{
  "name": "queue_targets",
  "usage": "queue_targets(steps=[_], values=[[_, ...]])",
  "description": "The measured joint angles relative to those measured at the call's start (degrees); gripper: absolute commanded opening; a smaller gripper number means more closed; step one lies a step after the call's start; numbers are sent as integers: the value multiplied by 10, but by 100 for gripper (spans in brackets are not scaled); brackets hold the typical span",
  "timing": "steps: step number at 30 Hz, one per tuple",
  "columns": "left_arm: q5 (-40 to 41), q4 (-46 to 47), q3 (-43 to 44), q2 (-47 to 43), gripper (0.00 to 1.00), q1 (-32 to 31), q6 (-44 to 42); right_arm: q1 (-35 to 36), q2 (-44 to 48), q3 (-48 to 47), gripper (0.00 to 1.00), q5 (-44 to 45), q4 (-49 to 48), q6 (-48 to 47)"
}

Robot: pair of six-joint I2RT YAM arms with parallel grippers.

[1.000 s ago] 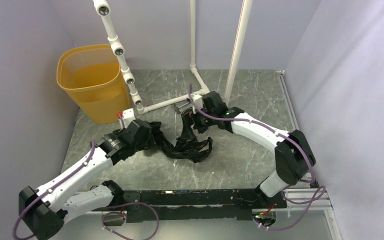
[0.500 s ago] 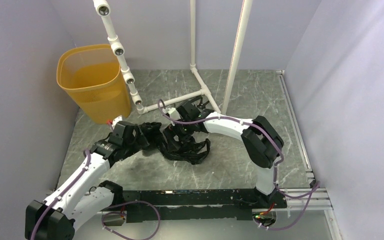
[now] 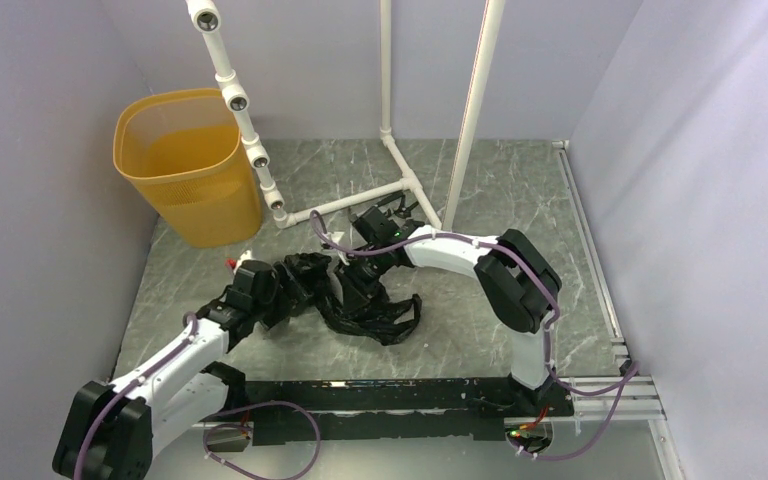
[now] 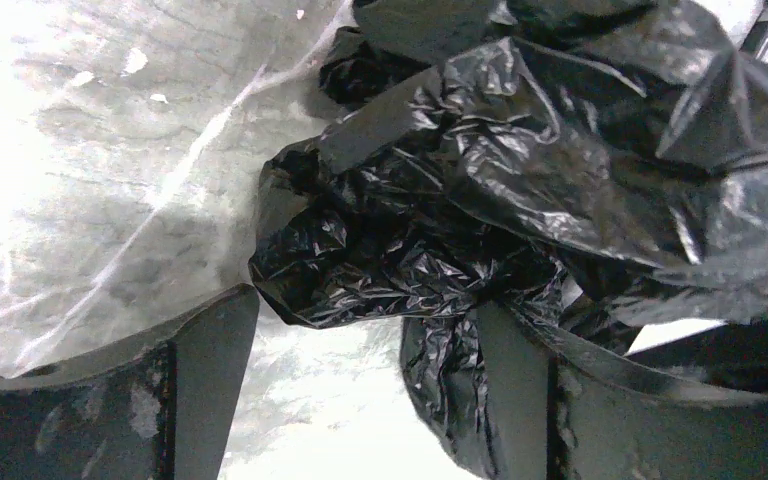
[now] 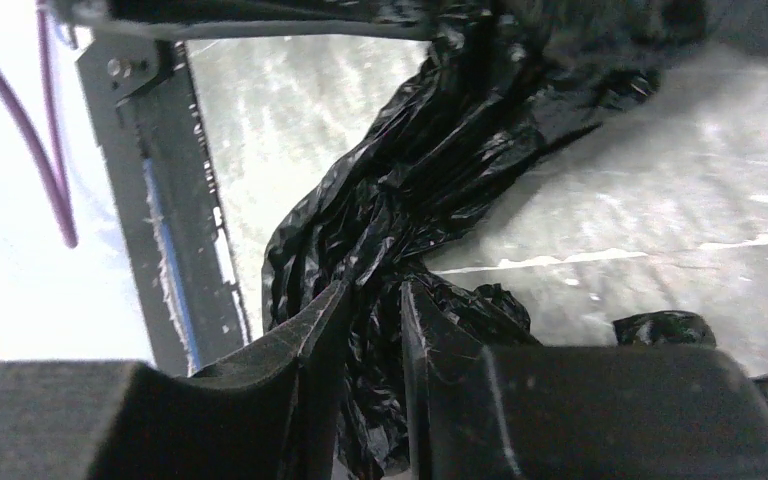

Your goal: Put the trash bags into the trash bin

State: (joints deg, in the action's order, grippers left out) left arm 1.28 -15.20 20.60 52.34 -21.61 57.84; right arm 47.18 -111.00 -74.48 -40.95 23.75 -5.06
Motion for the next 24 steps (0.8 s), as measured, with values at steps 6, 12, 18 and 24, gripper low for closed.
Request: queue_targets(steps=[6, 12, 18, 24], values=[[-11, 60, -17, 5, 46, 2, 16, 0, 5, 9, 30, -76, 28, -49], [-10, 45, 10, -6, 13, 4, -4, 0, 58, 39, 56, -101, 31, -64], [-6, 8, 26, -40, 3, 4, -48, -2, 145, 60, 85, -67, -10, -28], [-29, -4, 31, -37, 32, 4, -86, -15, 153, 54, 88, 83, -73, 67]])
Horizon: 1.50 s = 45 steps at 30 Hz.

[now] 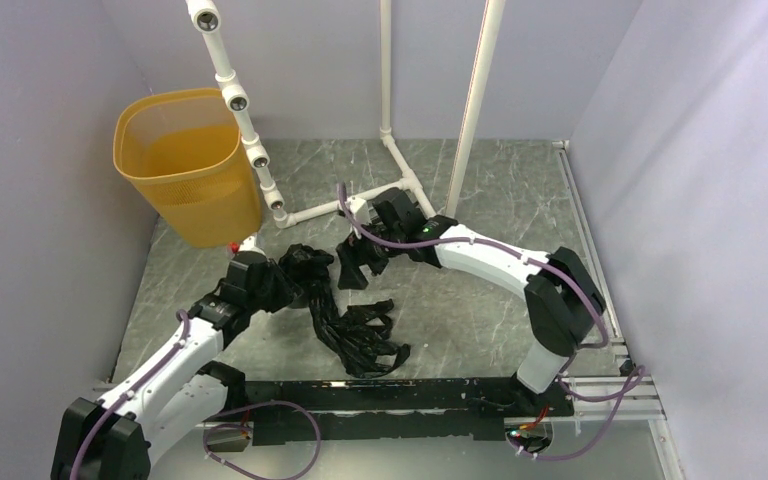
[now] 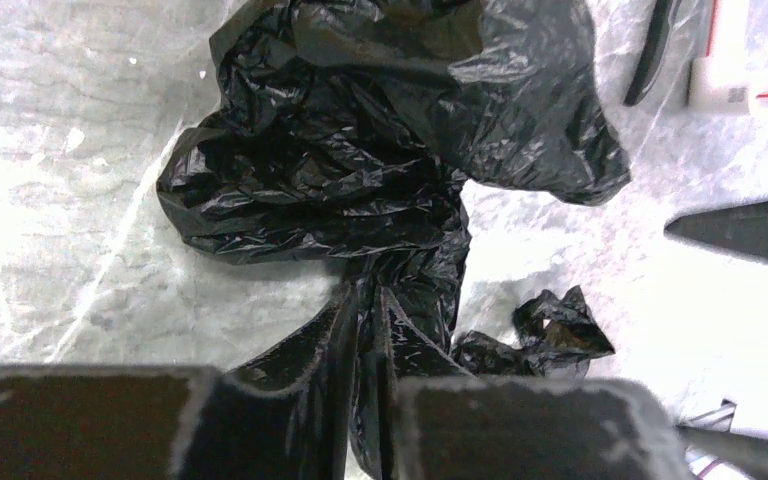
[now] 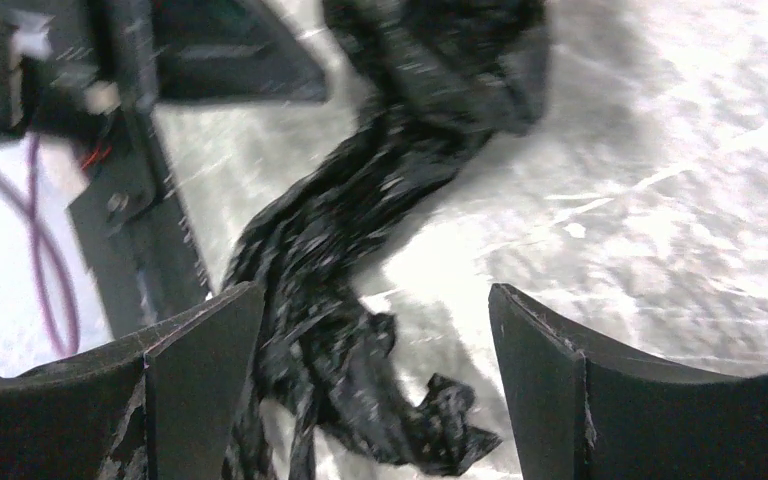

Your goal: Put the trash bags into the trash bin

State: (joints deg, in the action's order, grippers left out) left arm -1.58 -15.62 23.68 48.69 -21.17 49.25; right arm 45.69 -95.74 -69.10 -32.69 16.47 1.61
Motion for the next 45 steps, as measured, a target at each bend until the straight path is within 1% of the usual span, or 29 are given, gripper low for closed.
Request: queue_targets(steps=[2, 3, 5, 6, 7, 10, 15, 21, 26, 28, 32, 33, 38, 42, 43, 45], values=[[-1, -9, 6, 9, 61, 0, -4, -3, -19, -8, 89, 34, -14, 31], [-1, -13, 8, 11, 71, 0, -3, -5, -31, -10, 89, 50, -28, 52], [0, -17, 8, 10, 83, 0, 2, -7, -45, -10, 88, 69, -49, 82], [2, -17, 8, 8, 88, 0, 6, -7, -52, -10, 88, 76, -62, 98], [3, -16, 8, 5, 91, 0, 11, -7, -55, -9, 88, 81, -72, 110], [17, -10, 4, -17, 93, 1, 27, -6, -58, -4, 88, 92, -115, 141], [42, 18, -10, -37, 93, 7, 50, -6, -58, 0, 88, 101, -144, 150], [46, 80, -27, 5, 90, 24, 78, -6, -58, 3, 88, 104, -150, 153], [54, 94, -27, 47, 89, 26, 90, -6, -58, 3, 88, 104, -152, 154], [61, 89, -24, 70, 86, 26, 89, -6, -58, 4, 88, 104, -155, 155], [66, 76, -5, 134, 72, 27, 85, -6, -58, 6, 88, 104, -157, 156], [66, 75, -2, 144, 67, 27, 84, -6, -58, 6, 88, 105, -157, 156], [64, 77, 12, 164, 36, 28, 74, -5, -58, 6, 87, 110, -157, 155], [59, 71, 26, 162, 7, 28, 48, -5, -57, 9, 88, 117, -157, 155], [58, 70, 29, 160, 4, 28, 45, -5, -56, 11, 88, 118, -157, 155], [50, 62, 37, 150, 3, 28, 23, -5, -54, 16, 88, 119, -158, 154]])
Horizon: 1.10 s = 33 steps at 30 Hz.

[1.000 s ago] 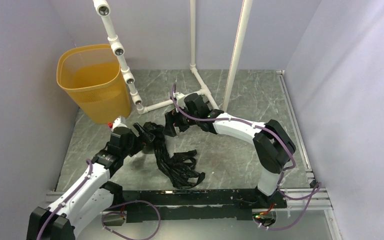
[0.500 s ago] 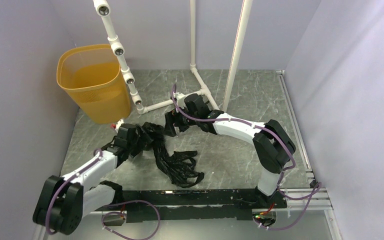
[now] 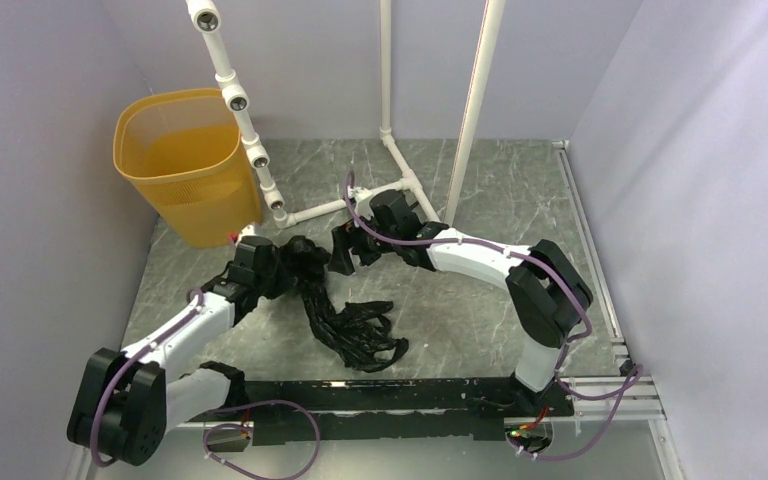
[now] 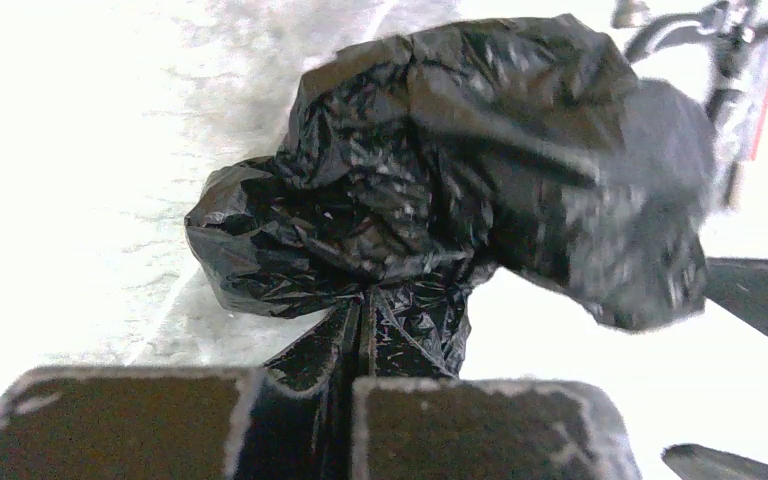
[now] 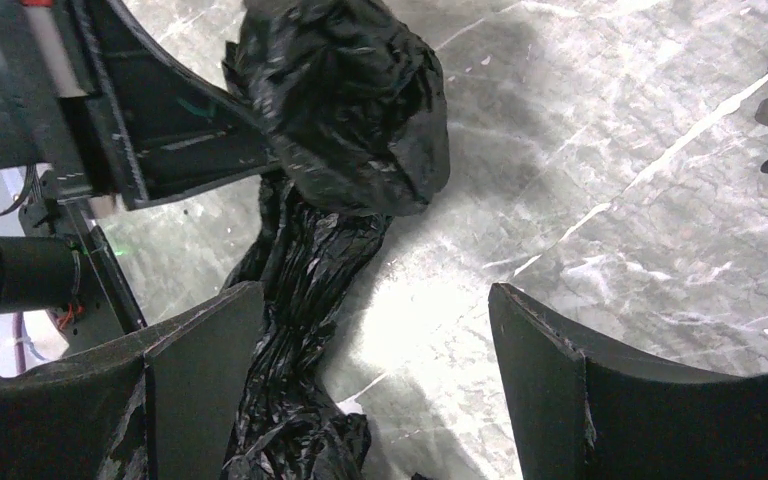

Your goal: Put the trash bags into the trash bin

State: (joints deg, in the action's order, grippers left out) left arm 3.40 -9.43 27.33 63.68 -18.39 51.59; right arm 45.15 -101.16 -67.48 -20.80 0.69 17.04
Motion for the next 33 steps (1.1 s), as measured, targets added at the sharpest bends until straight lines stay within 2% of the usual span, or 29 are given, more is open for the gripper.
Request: queue_targets(steps=[5, 10, 17, 20, 21, 22, 27, 29, 31, 33], values=[[-57, -1, 16, -39, 3, 0, -61, 0, 10, 24, 86, -8, -24, 0], [-132, 4, 26, -69, 2, 0, -113, 0, 57, 72, 75, -25, -77, 1], [-213, 0, 73, -71, 3, -6, -183, -3, 115, 103, 38, -21, -129, 4], [-237, 1, 79, -71, 3, -10, -201, -15, 132, 119, 19, -18, -148, 12], [-240, 0, 79, -71, 3, -10, -205, -20, 136, 124, 9, -17, -151, 14], [-241, -2, 79, -72, 3, -11, -209, -26, 140, 131, 5, -17, -156, 19], [-229, -40, 80, -97, 3, -12, -226, -62, 175, 176, 1, -12, -176, 36], [-216, -58, 81, -115, 18, -12, -231, -74, 194, 193, 1, -11, -179, 36], [-199, -73, 81, -135, 44, -12, -237, -82, 208, 201, 2, -10, -179, 31], [-183, -86, 81, -153, 63, -12, -233, -84, 217, 202, 2, -18, -178, 17]])
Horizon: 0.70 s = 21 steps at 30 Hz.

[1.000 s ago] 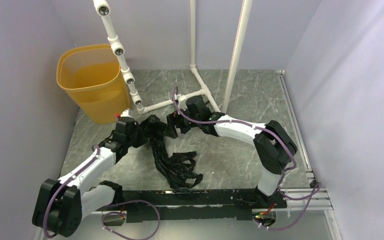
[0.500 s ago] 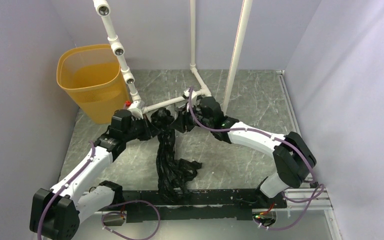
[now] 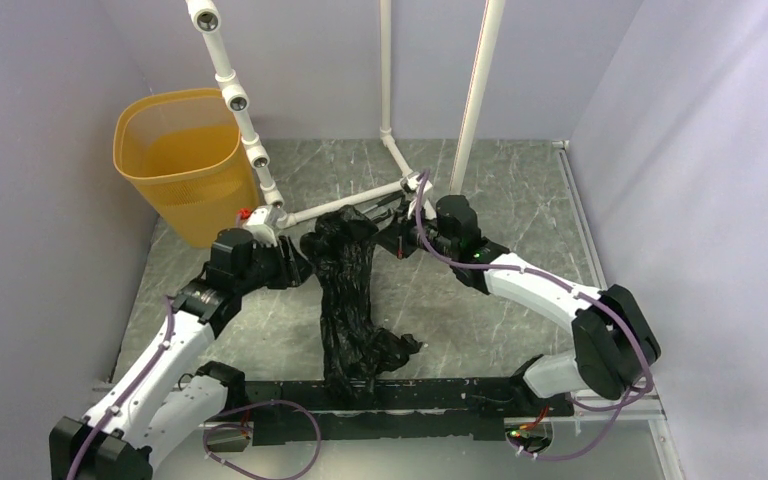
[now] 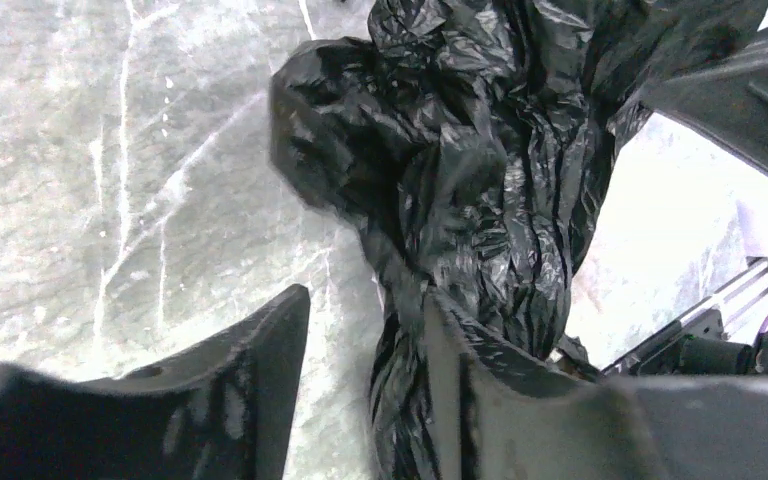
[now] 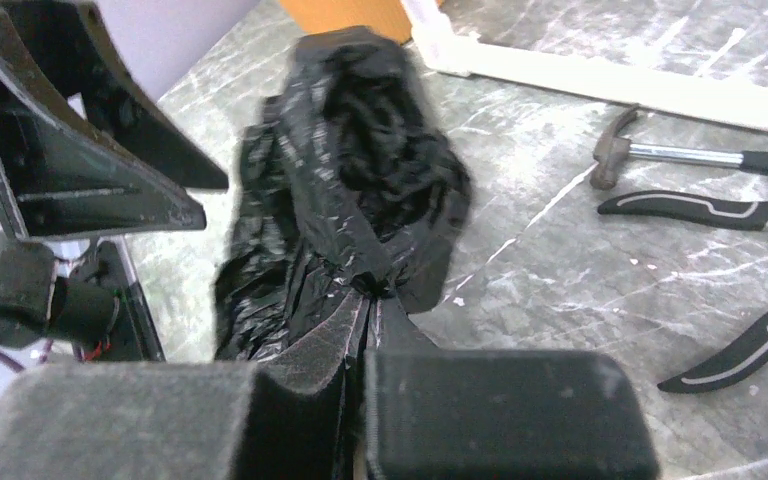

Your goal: Put the trash bags into the trash bin

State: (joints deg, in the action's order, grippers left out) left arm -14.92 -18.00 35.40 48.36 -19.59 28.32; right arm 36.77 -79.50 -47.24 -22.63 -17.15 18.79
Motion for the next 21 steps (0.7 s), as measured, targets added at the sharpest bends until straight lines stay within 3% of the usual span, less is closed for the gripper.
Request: queue_targets(steps=[7, 15, 21], values=[[30, -8, 1, -45, 92, 0, 13, 1, 12, 1, 4, -48, 17, -50], [9, 25, 12, -15, 93, 1, 13, 1, 85, 38, 4, -117, 2, -88], [-62, 137, -12, 44, 93, 16, 64, 1, 135, 64, 3, -193, -27, -100]])
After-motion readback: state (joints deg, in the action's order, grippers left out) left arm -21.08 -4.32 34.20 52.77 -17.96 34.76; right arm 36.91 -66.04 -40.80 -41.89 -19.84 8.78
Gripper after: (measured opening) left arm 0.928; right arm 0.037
